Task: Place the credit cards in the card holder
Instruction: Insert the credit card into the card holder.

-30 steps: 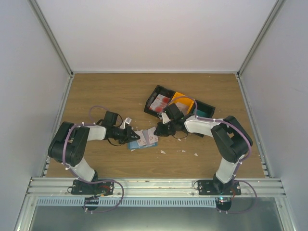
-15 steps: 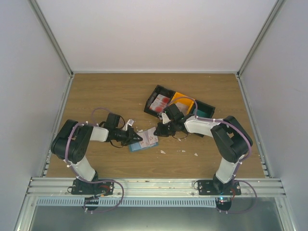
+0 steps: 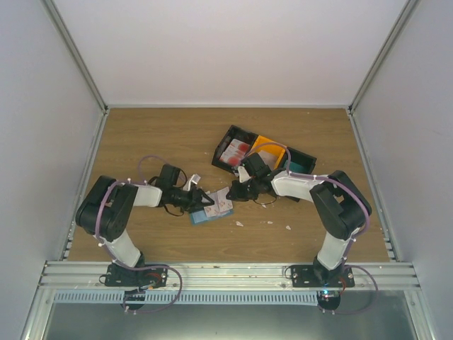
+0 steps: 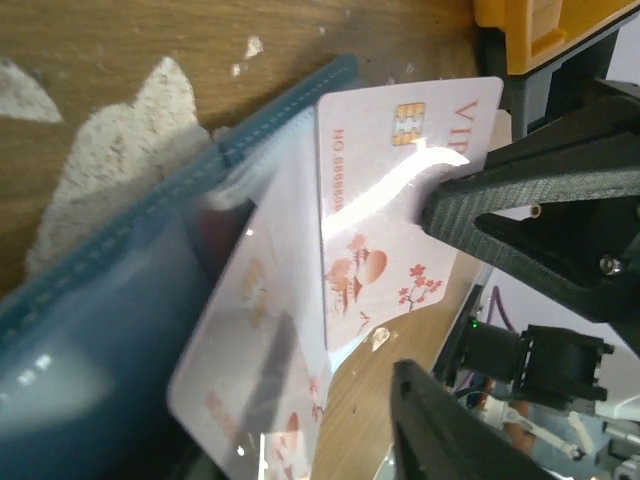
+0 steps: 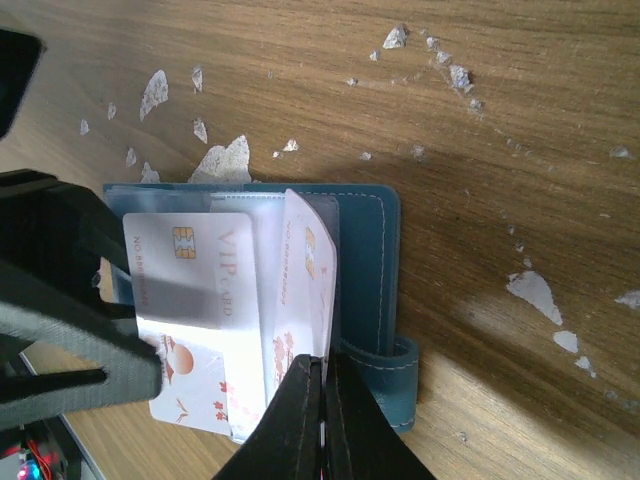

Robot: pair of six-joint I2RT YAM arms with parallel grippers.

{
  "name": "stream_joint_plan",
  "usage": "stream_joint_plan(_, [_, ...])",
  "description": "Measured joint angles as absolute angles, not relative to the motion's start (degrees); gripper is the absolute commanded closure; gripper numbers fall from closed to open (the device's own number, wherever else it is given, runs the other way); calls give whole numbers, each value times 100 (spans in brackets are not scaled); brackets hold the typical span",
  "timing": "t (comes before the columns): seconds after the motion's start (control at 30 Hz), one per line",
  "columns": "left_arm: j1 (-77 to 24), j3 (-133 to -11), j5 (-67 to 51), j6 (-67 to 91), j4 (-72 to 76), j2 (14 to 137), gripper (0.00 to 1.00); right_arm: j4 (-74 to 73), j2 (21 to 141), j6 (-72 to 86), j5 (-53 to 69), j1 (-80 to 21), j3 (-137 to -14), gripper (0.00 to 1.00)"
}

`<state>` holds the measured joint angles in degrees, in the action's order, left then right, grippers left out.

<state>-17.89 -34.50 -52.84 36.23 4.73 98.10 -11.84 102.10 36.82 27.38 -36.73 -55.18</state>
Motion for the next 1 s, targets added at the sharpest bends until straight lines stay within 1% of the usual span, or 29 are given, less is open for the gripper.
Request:
stream_joint_plan(0.07, [-1841, -3463, -5120, 3581, 303, 9598, 48, -1186, 10210, 3680, 2733, -3673, -5518, 100])
stream_joint_plan(0.17, [-1933, -3461, -4768, 3514, -49, 9251, 43, -1181, 10210, 3682, 2731, -3673, -5511, 99])
stream_joint_plan(0.27, [-2049, -3461, -4421, 3492, -384, 8989, 41, -1173, 10210, 3682, 2729, -3673, -5505, 99])
stream_joint_plan(0.43, [-2265, -3485, -3922, 3494, -840, 8720, 42, -1151, 10210, 3680, 2729, -3673, -5494, 100])
stream_joint_plan(0.77, [-2580, -3815, -3315, 3489, -1345, 8766, 54, -1024, 10208, 3677, 2729, -3673, -5419, 100])
stream_joint_plan(1.0, [-2832, -4292, -2980, 3378, -1656, 9094, 55, -1066, 10090, 3610, 2685, -3673, -5426, 100])
